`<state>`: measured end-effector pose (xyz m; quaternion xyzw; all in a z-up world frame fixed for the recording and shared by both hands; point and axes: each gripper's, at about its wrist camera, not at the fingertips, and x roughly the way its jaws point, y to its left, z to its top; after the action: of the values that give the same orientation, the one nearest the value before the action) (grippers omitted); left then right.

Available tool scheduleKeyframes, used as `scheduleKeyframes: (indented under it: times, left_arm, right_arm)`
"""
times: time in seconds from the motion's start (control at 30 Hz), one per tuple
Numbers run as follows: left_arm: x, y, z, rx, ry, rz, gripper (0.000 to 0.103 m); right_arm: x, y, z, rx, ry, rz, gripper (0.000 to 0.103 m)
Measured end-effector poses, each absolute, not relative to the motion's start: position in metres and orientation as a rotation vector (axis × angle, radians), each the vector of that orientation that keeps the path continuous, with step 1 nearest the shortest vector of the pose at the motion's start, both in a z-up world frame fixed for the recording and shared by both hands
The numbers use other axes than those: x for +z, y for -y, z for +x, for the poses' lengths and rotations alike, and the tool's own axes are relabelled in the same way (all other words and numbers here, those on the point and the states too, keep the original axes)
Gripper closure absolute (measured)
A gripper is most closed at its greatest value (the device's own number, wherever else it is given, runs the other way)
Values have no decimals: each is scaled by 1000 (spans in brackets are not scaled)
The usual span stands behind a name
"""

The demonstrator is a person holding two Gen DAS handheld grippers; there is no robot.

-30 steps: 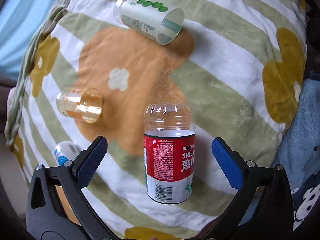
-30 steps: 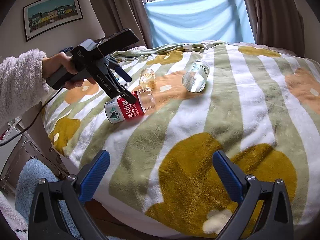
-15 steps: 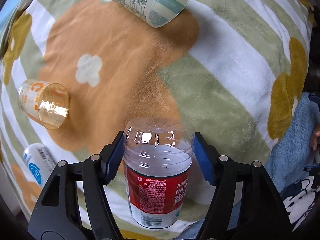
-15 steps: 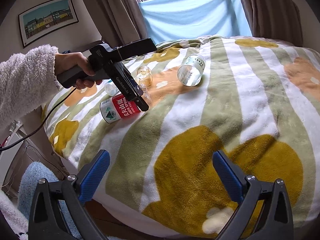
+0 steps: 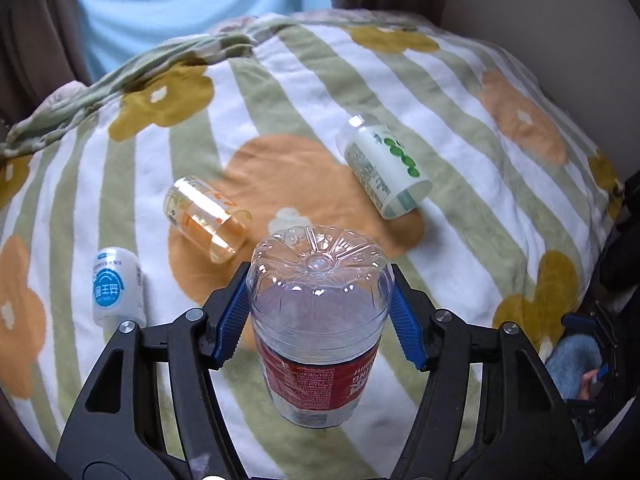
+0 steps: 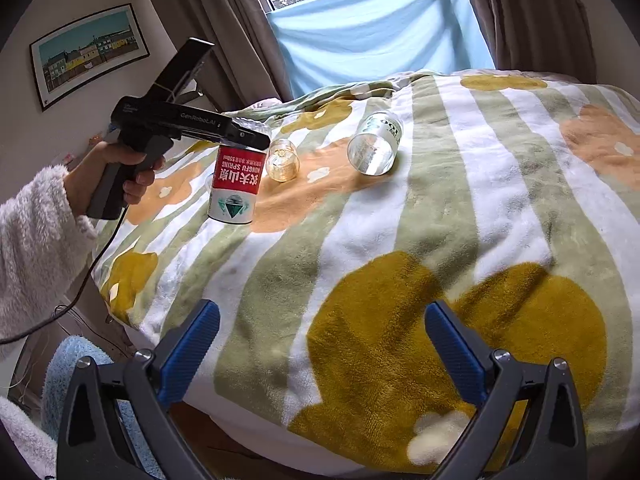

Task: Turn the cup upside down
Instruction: 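Rotate the bottle upright with the left gripper, cap end up, then lower the upright bottle onto the bed and open the left gripper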

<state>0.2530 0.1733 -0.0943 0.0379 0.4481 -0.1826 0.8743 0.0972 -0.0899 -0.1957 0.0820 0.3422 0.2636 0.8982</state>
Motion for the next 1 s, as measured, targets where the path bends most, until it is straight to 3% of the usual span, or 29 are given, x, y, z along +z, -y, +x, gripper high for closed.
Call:
scheduleKeyframes:
  times: [0.13,0.43,1.0]
  left_arm:
    - [-116,-192,239,-284,-793,-107,42]
    - [-151,-193,205,-105,-586,-172,42]
    - [-151,-198,190,-89,-635,-198,41]
  right_arm:
    - [-196,91,97,536,-713,169,0]
    - [-198,85,98,515,-734,131,0]
    - [-203,84,103,505,-756,125,0]
